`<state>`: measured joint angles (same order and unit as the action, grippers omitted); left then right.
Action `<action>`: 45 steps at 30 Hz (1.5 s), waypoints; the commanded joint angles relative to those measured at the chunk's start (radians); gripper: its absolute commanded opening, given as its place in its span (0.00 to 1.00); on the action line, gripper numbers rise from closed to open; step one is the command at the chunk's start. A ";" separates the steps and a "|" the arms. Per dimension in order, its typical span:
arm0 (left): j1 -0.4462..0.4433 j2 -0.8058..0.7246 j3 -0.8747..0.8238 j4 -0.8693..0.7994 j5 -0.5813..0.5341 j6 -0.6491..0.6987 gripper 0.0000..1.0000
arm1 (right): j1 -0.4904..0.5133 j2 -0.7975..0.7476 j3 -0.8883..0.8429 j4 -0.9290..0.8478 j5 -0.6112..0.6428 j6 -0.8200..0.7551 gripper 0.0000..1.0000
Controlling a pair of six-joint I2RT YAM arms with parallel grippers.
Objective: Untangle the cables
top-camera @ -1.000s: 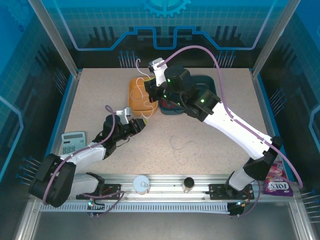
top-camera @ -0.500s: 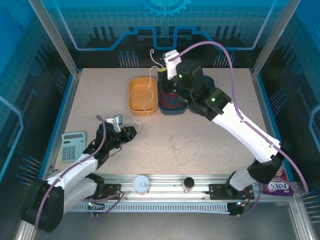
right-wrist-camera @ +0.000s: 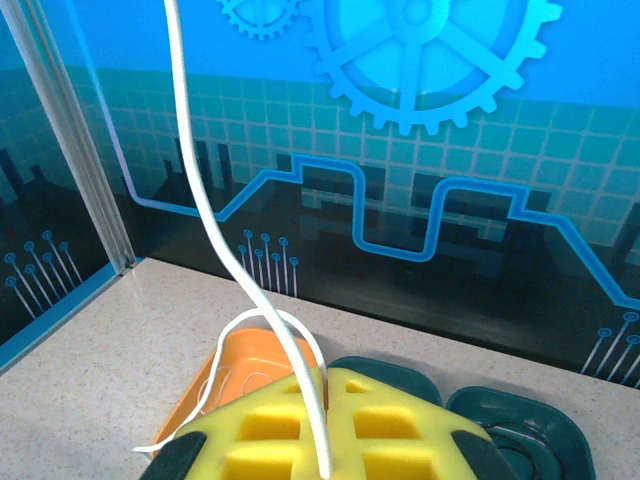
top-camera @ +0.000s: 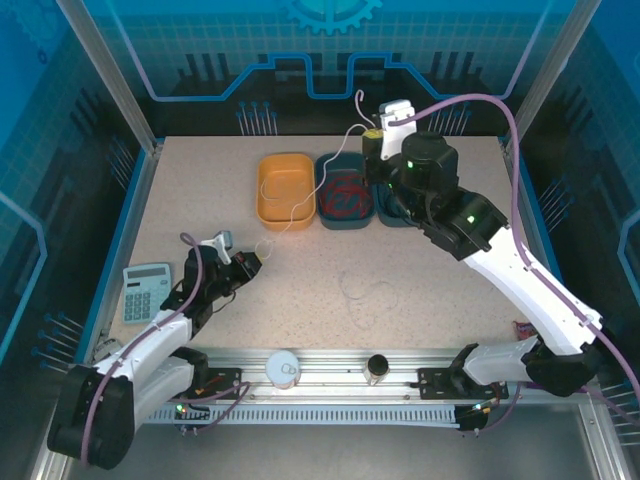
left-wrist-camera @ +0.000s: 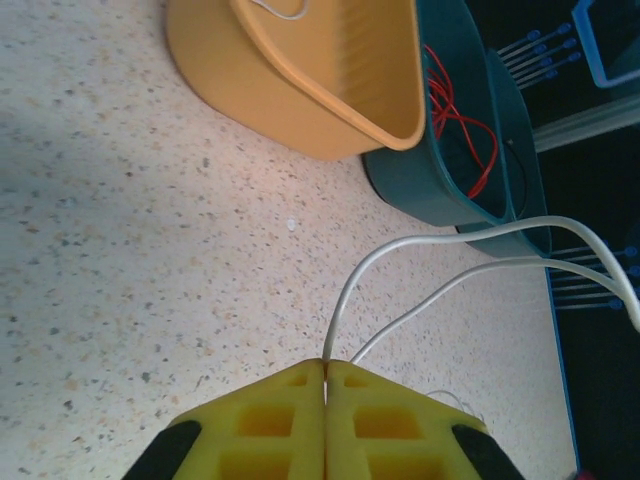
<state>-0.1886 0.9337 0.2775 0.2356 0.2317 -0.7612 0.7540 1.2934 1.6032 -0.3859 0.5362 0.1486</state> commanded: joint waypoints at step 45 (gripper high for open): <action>0.071 0.754 0.739 -0.006 0.076 0.048 0.12 | -0.079 0.935 0.759 -0.139 -0.318 0.043 0.00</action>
<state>-0.1295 1.6405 0.9714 0.1982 0.2626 -0.6861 0.6937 2.1868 2.3150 -0.4900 0.2398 0.1791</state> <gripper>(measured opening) 0.117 0.064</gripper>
